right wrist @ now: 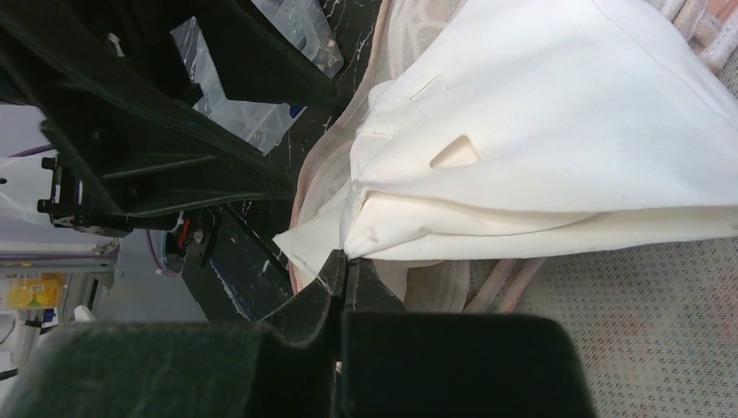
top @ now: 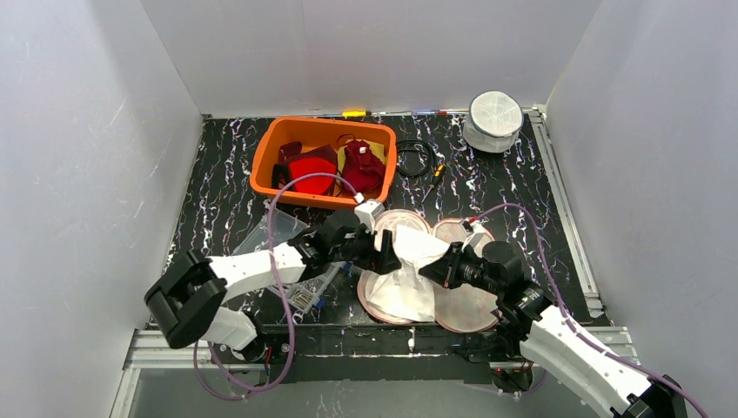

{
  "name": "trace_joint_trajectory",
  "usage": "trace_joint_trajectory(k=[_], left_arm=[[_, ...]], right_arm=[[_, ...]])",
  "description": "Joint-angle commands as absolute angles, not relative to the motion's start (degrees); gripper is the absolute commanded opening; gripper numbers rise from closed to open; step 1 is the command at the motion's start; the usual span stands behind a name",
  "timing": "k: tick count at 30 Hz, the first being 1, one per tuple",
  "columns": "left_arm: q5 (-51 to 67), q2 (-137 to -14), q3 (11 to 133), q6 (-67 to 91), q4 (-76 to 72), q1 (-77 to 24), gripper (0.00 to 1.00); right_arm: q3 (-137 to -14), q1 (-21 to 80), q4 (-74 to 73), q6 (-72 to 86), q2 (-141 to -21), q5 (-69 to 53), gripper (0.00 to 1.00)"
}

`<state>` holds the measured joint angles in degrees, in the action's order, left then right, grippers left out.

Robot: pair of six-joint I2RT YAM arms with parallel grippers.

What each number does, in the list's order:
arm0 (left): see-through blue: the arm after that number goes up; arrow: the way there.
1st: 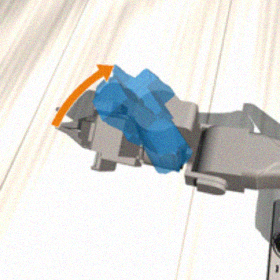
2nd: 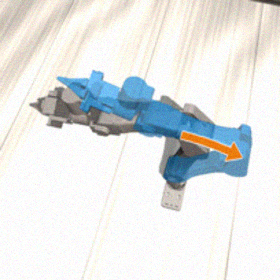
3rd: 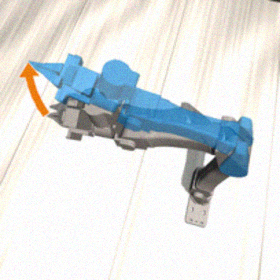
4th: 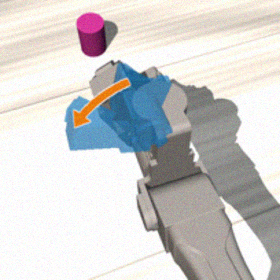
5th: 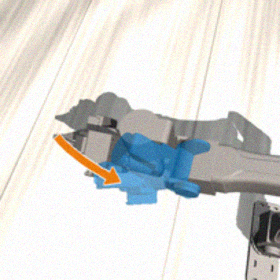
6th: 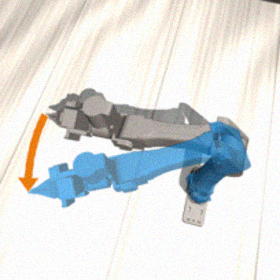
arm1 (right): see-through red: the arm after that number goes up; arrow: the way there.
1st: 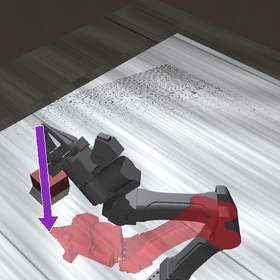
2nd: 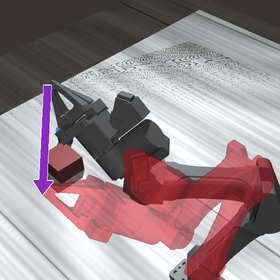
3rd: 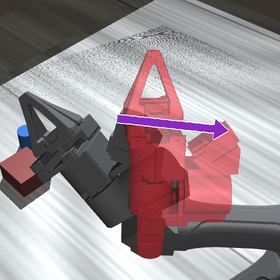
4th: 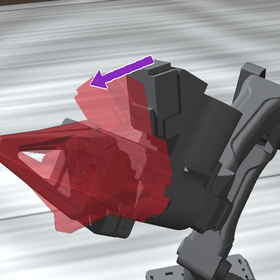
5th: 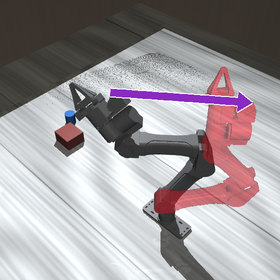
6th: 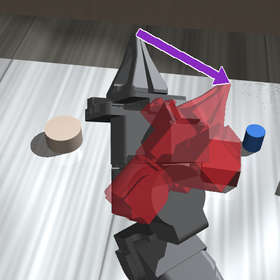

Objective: Unzip the laundry bag and remove the bra
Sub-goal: Pick up the bra from the laundry bag.

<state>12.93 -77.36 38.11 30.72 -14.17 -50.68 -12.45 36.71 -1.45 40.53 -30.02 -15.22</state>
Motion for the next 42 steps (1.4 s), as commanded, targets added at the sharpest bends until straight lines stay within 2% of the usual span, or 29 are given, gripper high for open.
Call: trace_joint_trajectory(k=[1,13,20,30,35,37,42], left_arm=[[15.5,-82.7,41.1,32.1,-13.5,-50.4,0.77],[15.6,-89.0,41.0,34.9,-13.5,-50.4,0.7],[21.3,-91.3,43.0,34.4,-14.1,-50.7,0.56],[23.8,-92.2,43.0,33.8,-14.7,-51.0,0.5],[25.5,-93.7,43.6,33.6,-15.0,-51.0,0.38],[25.6,-94.5,43.8,33.9,-15.0,-51.1,0.4],[24.2,-94.8,43.3,34.5,-14.9,-51.0,0.57]], right_arm=[[-12.3,36.6,1.8,41.3,-30.3,-16.0,0.01],[-9.0,36.6,1.8,43.2,-28.8,-14.6,0.01],[-8.4,36.6,2.1,43.5,-29.1,-14.5,0.01],[-5.6,36.6,3.1,44.6,-29.6,-13.4,0.01],[-4.6,36.6,3.5,45.4,-29.9,-13.1,0.01],[-4.6,36.6,3.7,45.6,-30.3,-13.1,0.01],[-4.7,36.6,3.1,45.6,-30.9,-12.9,0.01]])
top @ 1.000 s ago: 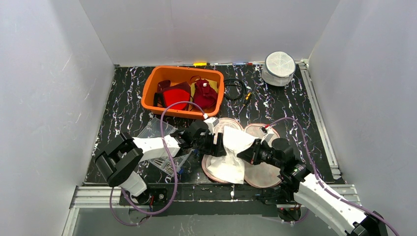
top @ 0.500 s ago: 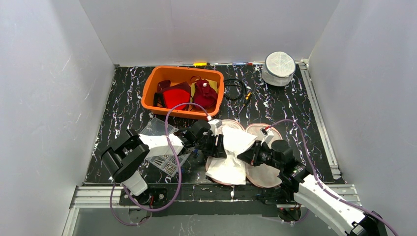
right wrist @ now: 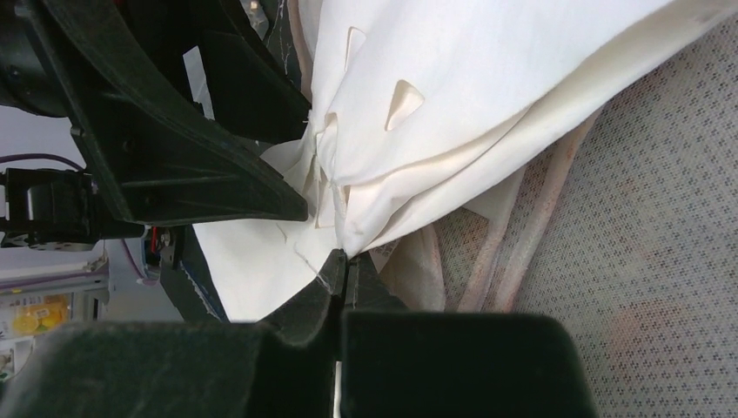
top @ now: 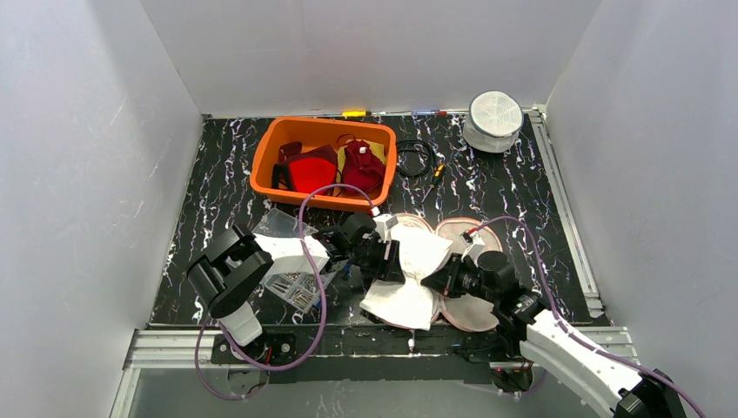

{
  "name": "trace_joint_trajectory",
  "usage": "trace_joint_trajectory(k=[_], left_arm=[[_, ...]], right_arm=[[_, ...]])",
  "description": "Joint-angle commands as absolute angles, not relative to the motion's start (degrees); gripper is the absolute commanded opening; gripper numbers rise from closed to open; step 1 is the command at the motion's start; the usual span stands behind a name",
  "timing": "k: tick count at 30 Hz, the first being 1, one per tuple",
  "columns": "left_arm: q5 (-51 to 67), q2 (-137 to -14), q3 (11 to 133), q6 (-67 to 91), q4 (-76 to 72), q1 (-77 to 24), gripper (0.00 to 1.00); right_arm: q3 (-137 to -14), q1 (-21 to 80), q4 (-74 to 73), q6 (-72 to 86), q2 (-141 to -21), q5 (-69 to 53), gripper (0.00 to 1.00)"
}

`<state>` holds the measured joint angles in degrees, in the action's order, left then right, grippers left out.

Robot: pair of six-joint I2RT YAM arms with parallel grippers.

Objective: Unzip the laundry bag and remove the bra
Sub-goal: Pick up the bra from the laundry bag.

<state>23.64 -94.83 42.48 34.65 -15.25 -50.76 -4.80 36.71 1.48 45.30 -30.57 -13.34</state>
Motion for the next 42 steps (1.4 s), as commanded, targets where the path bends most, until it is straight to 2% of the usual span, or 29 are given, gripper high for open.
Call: trace_joint_trajectory(k=[1,3,5,7,11,13,16,19,24,25,28,36,42], left_arm=[[23.9,-94.8,43.1,34.7,-15.0,-51.1,0.59],[23.8,-95.0,42.9,34.7,-14.9,-51.0,0.69],[24.2,-95.5,42.9,34.7,-14.9,-51.0,0.69],[24.8,-96.3,43.0,34.8,-14.9,-51.0,0.61],[25.7,-97.3,43.5,34.7,-14.9,-51.0,0.32],[25.7,-97.5,43.6,34.7,-14.9,-51.1,0.25],[25.5,-97.0,43.5,34.4,-14.9,-51.0,0.15],[25.3,-96.0,43.4,33.8,-14.9,-51.0,0.0],[24.9,-91.6,43.2,33.7,-13.3,-51.0,0.0],[24.6,-90.4,43.3,33.5,-12.4,-51.1,0.0],[23.6,-85.8,43.9,33.0,-9.4,-51.0,0.0],[20.2,-75.8,49.1,29.6,3.6,-51.1,0.0],[18.5,-75.0,50.8,28.1,9.2,-51.0,0.03]], right_arm=[[-4.6,36.6,3.1,45.7,-31.0,-12.6,0.01],[-4.3,36.6,3.0,45.8,-30.9,-12.3,0.03],[-3.8,36.6,3.4,46.0,-31.1,-12.3,0.04],[-3.4,36.6,4.2,46.5,-31.3,-12.5,0.05],[-3.4,36.6,5.0,46.9,-32.0,-12.9,0.08],[-3.6,36.6,5.1,46.9,-32.4,-13.0,0.12],[-4.5,36.6,4.7,46.9,-32.5,-13.4,0.23],[-6.2,36.6,2.9,46.8,-31.8,-13.4,0.39],[-13.6,36.6,-6.6,45.0,-28.7,-11.4,0.73],[-15.5,36.6,-9.6,44.0,-28.2,-10.8,0.83],[-22.1,36.6,-16.3,41.2,-27.5,-8.9,0.97],[-36.3,36.6,-26.5,34.4,-28.7,-4.8,0.99],[-35.6,36.6,-26.2,34.2,-28.4,-4.2,0.99]])
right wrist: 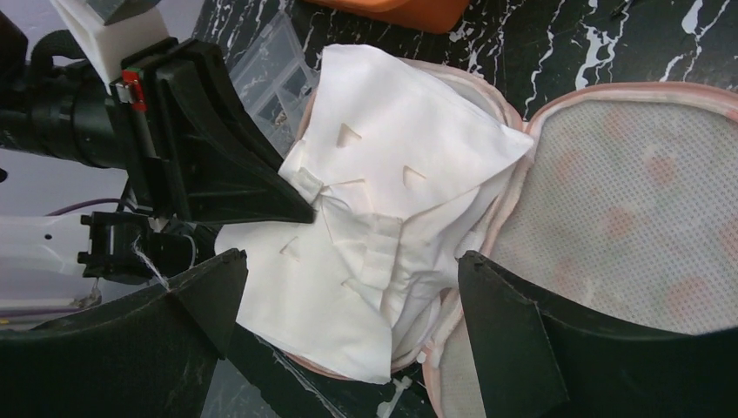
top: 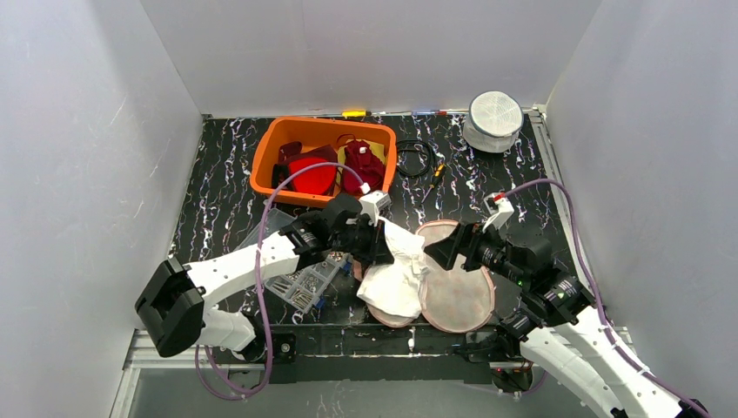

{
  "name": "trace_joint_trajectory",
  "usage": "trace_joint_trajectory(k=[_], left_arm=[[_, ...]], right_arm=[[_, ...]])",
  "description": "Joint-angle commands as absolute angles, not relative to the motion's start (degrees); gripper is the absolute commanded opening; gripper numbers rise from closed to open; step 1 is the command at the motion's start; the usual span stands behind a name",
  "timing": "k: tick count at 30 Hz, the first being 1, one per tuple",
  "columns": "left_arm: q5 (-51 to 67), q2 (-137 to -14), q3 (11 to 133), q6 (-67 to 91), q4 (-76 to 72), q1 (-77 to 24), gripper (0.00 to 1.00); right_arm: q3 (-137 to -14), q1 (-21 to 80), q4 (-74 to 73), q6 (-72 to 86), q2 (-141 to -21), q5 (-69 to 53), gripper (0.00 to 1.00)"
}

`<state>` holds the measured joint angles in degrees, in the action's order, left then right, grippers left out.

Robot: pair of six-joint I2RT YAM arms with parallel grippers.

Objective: Unzip the laundry bag and remove the bra
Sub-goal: Pick up the bra from the laundry bag.

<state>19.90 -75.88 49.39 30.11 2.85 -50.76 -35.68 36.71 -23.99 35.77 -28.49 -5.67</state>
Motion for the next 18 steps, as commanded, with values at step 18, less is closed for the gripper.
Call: trace_joint_trajectory(k=[18], left_arm=[[18.2,-84.6,45.6,32.0,2.5,-51.5,0.37]], right_arm=[[-22.8,36.6,-20.7,39.8,-24.4,-5.4,0.99]])
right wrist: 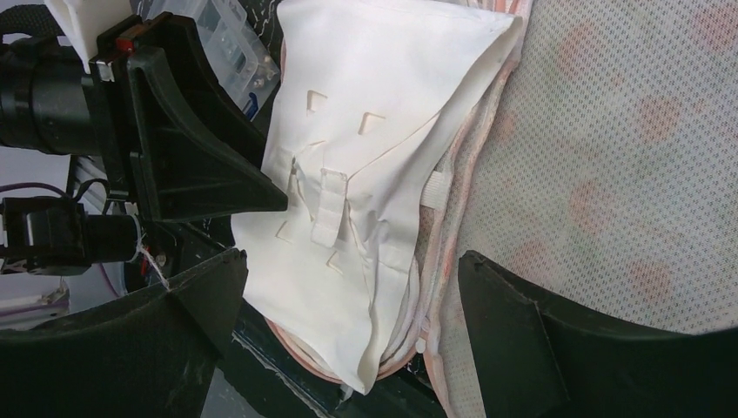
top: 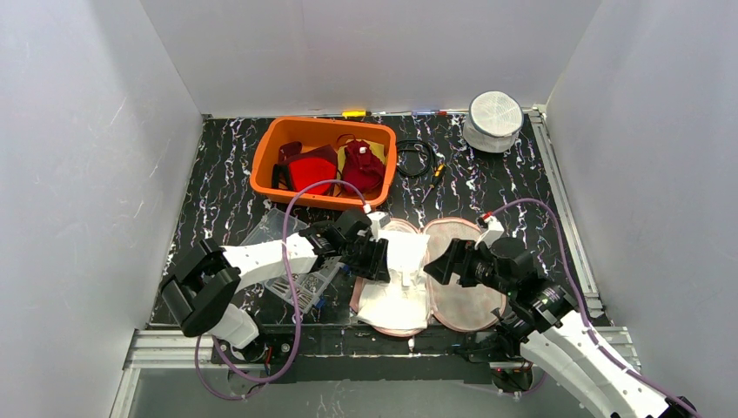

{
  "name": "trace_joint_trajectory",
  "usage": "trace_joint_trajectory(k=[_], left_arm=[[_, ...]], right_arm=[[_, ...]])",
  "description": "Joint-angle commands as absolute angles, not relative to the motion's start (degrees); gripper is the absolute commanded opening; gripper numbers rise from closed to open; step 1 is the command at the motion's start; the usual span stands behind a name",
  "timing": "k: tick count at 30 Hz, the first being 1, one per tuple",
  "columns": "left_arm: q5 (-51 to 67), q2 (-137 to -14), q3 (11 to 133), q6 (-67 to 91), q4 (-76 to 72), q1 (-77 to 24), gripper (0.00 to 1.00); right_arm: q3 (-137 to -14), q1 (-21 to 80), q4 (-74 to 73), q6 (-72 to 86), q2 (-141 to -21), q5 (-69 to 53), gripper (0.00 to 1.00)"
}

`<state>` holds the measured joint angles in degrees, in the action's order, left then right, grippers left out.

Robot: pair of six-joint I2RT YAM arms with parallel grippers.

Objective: Unzip the laundry bag and remove the bra
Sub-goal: Pick up the bra from the laundry bag.

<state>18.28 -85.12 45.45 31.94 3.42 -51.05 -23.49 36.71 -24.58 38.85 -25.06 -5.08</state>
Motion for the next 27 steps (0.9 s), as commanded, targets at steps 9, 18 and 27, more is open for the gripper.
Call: trace_joint_trajectory(k=[9,18,27], left_arm=[[18.2,-83.8,44.6,32.3,1.6,-51.5,0.0],[16.3,-71.2,51.3,31.0,8.3,-51.5,0.0],[8.7,-63.0,63.9,26.8,21.1,-51.4,0.0]], right_arm=[[-22.2,36.6,-18.9,40.1,-25.7,-5.8,0.98],[-27.6,36.6,-22.6,36.8,-25.2,-3.7,0.98],[-37.3,36.6,-27.3,32.9,-23.4,-0.3,0.99]])
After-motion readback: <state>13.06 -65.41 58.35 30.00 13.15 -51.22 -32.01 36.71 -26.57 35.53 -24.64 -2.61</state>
